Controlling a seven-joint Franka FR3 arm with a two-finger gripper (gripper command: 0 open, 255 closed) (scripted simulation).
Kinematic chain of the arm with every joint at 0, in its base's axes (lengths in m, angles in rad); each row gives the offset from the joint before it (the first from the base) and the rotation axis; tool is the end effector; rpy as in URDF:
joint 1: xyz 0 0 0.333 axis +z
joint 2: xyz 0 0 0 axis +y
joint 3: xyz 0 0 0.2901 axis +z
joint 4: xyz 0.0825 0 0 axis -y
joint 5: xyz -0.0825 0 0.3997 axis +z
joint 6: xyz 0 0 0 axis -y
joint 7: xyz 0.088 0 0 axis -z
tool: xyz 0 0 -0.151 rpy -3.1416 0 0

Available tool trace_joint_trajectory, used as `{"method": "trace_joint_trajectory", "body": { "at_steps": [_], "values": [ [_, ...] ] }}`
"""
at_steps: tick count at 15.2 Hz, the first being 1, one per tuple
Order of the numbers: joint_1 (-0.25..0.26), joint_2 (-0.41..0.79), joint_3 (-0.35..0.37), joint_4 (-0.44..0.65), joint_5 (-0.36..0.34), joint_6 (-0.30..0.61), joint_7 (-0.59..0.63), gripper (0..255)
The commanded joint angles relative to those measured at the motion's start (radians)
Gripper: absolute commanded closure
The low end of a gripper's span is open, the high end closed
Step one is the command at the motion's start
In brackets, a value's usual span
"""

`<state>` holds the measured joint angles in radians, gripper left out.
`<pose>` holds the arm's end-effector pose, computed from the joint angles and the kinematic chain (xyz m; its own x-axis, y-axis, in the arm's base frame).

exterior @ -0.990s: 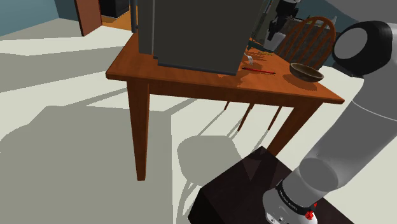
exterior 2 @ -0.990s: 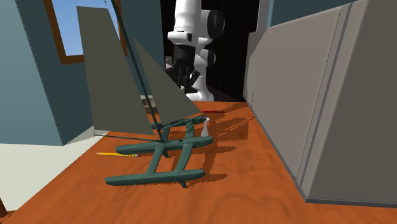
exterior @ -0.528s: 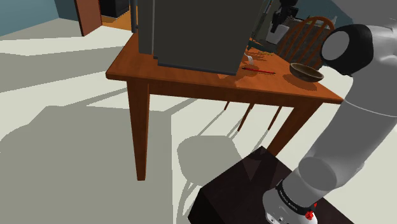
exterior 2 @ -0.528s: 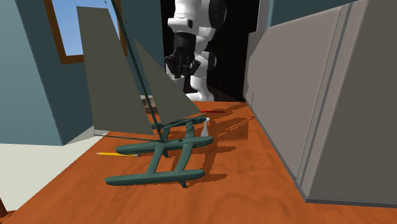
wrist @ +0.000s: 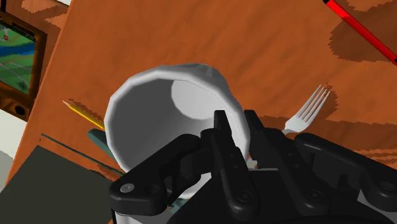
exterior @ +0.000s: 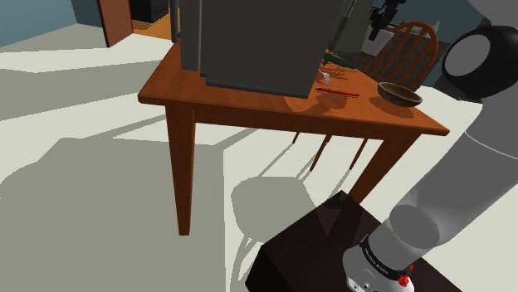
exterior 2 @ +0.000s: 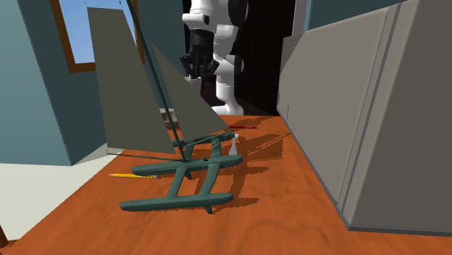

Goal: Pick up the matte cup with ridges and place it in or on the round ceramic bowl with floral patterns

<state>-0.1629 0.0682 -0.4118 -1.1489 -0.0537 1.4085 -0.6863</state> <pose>0.4722 -0.3036 0.7047 0.9886 0.1100 0.1027 0.0898 -0.9788 0.1843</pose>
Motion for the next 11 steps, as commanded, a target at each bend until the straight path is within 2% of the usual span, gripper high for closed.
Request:
{"method": "trace_joint_trajectory", "body": {
  "at_steps": [1,6,11],
  "values": [
    [0.006,-0.082,0.001,-0.086,-0.034,0.011,-0.006,255],
    [-0.005,-0.252,-0.001,-0.240,-0.100,0.012,-0.036,255],
    [-0.029,-0.394,-0.008,-0.341,-0.154,-0.012,-0.079,255]
  ]
}}
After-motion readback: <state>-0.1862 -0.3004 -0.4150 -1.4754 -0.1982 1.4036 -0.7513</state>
